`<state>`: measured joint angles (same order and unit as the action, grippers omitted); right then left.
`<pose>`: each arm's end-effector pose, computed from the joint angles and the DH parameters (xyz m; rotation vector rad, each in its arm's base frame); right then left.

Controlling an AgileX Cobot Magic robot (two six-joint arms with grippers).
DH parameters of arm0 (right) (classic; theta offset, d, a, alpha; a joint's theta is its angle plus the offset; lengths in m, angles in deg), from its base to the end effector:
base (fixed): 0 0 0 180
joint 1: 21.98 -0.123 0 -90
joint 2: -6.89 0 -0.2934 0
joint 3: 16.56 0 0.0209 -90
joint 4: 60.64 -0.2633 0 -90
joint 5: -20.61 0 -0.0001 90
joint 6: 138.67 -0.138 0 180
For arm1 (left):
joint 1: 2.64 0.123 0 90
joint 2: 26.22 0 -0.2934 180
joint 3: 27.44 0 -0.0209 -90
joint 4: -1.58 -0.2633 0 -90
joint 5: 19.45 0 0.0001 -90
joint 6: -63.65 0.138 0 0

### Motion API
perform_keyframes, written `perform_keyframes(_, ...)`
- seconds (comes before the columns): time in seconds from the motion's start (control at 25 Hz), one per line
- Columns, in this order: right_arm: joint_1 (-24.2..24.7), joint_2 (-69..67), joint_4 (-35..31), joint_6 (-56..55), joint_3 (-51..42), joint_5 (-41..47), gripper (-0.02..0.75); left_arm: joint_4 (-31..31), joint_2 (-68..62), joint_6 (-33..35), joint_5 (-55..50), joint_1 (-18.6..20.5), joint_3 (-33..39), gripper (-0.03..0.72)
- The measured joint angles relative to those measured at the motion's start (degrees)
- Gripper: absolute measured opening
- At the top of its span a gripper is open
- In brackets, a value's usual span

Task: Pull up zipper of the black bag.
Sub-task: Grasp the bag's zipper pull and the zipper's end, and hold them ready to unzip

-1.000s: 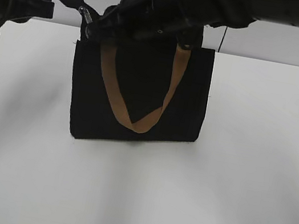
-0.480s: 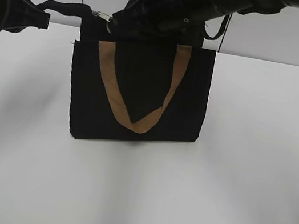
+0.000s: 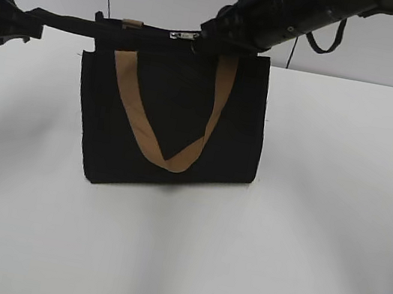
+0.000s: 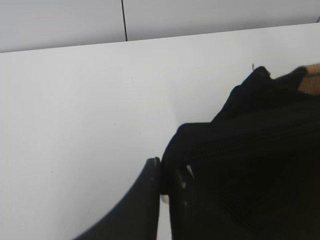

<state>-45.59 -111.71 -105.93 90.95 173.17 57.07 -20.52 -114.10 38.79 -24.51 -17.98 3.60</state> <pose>0.4189 0.2468 0.2247 -0.8935 2.1959 0.6275 0.3335 -0.0867 0.2307 0.2162 2.1499 -0.1476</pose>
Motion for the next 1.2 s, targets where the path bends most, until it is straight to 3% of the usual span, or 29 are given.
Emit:
perform_keyframes(0.4,6.5,1.8,5.9,-6.4,0.2,4.5,-0.015,0.2,0.0,0.0,0.2,0.0,0.0,0.018)
perform_keyframes(0.76,6.8,3.8,7.1,-7.0,0.2,4.6,0.011,0.3,0.0,0.0,0.0,0.1,0.0,0.021)
perform_keyframes(0.84,6.7,4.2,7.3,-7.0,0.2,5.0,0.084,0.3,0.0,0.0,-0.1,-0.4,0.0,0.046)
perform_keyframes(0.92,6.7,4.8,7.3,-7.0,0.2,5.6,0.218,0.5,0.0,0.0,-0.3,-1.1,0.0,0.119)
perform_keyframes(1.08,6.7,5.7,7.4,-7.8,0.2,9.5,0.486,2.6,0.0,0.0,-0.9,-3.1,0.0,0.404)
perform_keyframes(1.2,6.7,5.8,8.1,-10.2,0.2,14.2,0.561,5.4,0.0,0.0,-3.3,-4.0,0.0,0.510)
